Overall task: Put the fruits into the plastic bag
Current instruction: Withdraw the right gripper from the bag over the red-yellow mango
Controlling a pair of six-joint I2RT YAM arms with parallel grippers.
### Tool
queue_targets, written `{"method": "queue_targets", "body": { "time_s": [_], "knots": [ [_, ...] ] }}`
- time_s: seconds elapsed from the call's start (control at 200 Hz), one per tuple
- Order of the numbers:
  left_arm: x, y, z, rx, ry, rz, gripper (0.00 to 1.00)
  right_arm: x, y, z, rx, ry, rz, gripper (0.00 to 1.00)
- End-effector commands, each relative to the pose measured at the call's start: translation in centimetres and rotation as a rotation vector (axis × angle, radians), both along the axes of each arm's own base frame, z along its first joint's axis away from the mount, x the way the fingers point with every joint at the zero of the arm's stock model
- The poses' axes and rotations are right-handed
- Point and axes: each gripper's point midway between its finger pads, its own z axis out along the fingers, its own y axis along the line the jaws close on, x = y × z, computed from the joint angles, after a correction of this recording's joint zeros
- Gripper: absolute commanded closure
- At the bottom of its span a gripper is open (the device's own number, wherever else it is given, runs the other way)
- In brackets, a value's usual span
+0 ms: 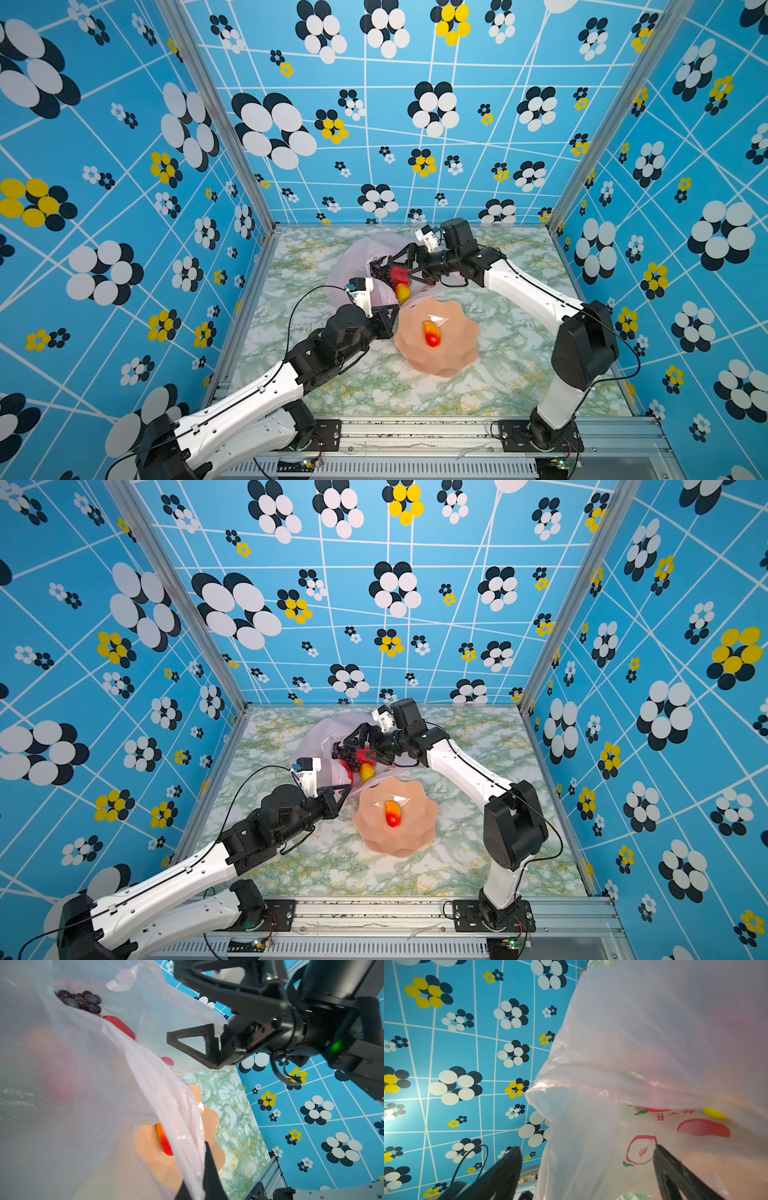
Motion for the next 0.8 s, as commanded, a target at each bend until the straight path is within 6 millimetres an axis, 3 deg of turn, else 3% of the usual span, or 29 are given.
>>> {"method": "queue_targets", "body": {
  "time_s": [0.0, 0.185, 0.295, 0.385, 0.575, 0.795],
  "knots": [
    [-0.2, 0.6, -0.1, -0.027, -0.008, 0.029, 1.00, -2.2, -2.6, 0.6, -0.078, -0.049, -0.010, 0.01],
    [-0.3, 2.0, -1.6, -0.030, 0.002, 0.082, 1.00, -5.7, -6.7, 1.8, -0.207, -0.166, -0.036, 0.01],
    [-0.4, 2.6, -1.8, -0.007, -0.003, 0.095, 1.00, -6.6, -10.4, 1.5, -0.342, -0.282, -0.103, 0.01],
    [-0.5, 3.0, -1.8, 0.011, -0.009, 0.098, 1.00, -7.3, -12.4, 1.5, -0.341, -0.368, -0.176, 0.01],
    [-0.7, 3.5, -2.1, 0.009, -0.010, 0.107, 1.00, -10.5, -12.3, -1.1, -0.158, -0.409, -0.161, 0.01],
    [-1.0, 3.8, -2.6, -0.003, 0.000, 0.112, 1.00, -12.6, -15.2, -7.1, -0.450, -0.286, -0.113, 0.01]
  ]
}}
